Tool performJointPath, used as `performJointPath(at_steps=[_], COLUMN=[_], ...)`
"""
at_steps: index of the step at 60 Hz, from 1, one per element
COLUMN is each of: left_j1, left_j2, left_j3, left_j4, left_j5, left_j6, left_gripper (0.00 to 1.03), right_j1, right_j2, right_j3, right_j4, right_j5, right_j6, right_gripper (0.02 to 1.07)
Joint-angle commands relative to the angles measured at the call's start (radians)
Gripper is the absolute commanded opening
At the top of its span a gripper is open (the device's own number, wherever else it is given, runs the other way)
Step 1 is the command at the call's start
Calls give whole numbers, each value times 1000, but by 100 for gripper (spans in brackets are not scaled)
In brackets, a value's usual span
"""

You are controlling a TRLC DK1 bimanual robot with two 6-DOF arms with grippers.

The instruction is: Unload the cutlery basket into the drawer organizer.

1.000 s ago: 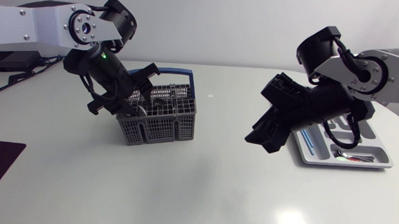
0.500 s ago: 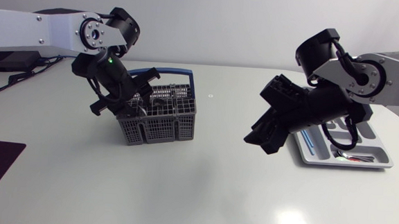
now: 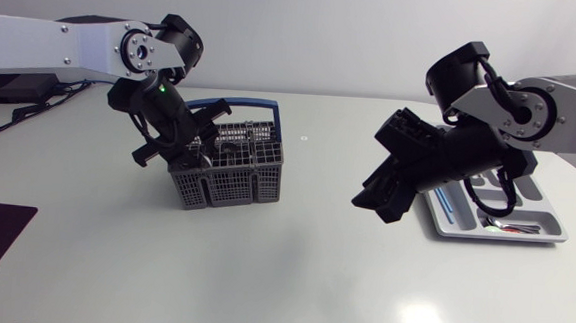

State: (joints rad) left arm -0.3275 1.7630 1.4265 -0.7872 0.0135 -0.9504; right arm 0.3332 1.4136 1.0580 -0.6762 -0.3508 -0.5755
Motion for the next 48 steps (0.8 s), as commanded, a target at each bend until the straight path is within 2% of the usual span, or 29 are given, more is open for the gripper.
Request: performJointPath(at_steps=[1, 4, 14, 17, 22, 33, 39, 48], left_j1=[10, 11, 13, 18, 22, 24, 27, 28], left_j2=[16, 18, 21, 23, 24, 27, 27, 26], left_j3=[28, 28, 31, 34, 35, 38, 38, 32], left_j4=[-1, 0, 0, 0, 0, 5, 5, 5], left_j5=[-1, 6, 25, 32, 51, 59, 59, 60], left_j6=[-17, -16, -13, -11, -11, -1, 6, 9], left_gripper=[33, 29, 29, 23, 20, 20, 4, 4], right_j1=[10, 10, 10, 10, 10, 9, 9, 9], right_j2=[4, 4, 5, 5, 5, 7, 5, 5], right_j3=[-30, -30, -32, -32, -33, -38, -36, -38], right_j4=[3, 4, 6, 6, 6, 9, 7, 7], right_j5=[4, 6, 7, 9, 9, 10, 12, 15], right_j6=[20, 20, 20, 20, 20, 17, 16, 16], right_gripper=[61, 61, 61, 61, 61, 61, 61, 61])
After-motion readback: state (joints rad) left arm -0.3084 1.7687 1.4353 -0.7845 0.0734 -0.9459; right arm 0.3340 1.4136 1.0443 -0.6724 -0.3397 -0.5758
